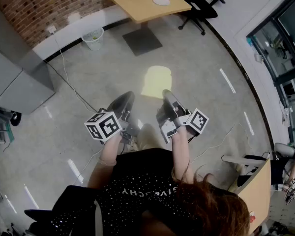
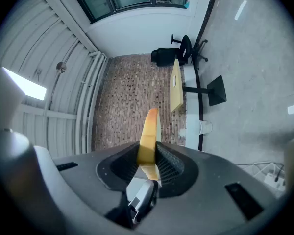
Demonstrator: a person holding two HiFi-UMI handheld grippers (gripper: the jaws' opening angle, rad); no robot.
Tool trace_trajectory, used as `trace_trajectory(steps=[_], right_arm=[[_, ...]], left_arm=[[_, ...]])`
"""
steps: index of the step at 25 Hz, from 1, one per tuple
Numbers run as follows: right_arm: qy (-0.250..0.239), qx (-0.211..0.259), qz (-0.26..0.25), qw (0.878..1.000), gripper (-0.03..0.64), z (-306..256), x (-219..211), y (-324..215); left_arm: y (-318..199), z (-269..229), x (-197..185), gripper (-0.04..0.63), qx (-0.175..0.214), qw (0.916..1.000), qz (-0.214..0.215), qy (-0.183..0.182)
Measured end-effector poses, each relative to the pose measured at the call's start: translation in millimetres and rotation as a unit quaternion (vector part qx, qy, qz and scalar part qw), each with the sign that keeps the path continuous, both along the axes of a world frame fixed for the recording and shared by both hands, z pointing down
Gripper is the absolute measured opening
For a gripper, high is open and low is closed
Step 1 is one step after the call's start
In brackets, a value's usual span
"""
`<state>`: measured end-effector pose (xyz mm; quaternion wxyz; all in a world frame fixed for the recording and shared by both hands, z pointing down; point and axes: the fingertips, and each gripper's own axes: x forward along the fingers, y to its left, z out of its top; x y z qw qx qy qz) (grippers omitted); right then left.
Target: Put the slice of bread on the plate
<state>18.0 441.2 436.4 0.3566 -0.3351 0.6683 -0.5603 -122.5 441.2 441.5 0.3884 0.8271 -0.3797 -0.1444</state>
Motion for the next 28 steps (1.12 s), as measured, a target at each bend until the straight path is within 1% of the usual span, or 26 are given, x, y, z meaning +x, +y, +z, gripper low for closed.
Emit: trace_trajectory(steps=[4,7,10,16,22,28], right_arm=[[0.004,-0.006,0.007,1.0,0.098,8.1,3.1,1.0],[0.034,-0.001,-0.005,0.999,0.098,7.6,2.3,-7.4],[0.055,0.001,-0.008,0.998,0.098,4.1,7.2,-43.1],[0.041,-0.001,-0.002,0.999,0.098,-2.7,30.1,-124.0],[0.039,0.015,-0.011,0.999,0.098,-22.2,50.7,-206.8],[0.026,0.017,-0.02,0.999,0.098,-19.4,74.9,-258.6]], left_arm=[[1.9,8.5,-2.2,0.011,-0.004,1.0,0.001,-0.003],[-8.3,6.8,-0.2,0.011,-0.001,1.0,-0.002,-0.002],[-43.7,2.4,9.3,0.011,0.001,1.0,0.002,0.0],[-118.5,-9.8,27.9,0.011,0.01,0.9999,-0.002,-0.008],[-200.6,-26.4,54.1,0.009,0.026,0.9996,-0.004,-0.007],[-247.0,-25.1,83.1,0.011,0.028,0.9995,-0.005,-0.012]])
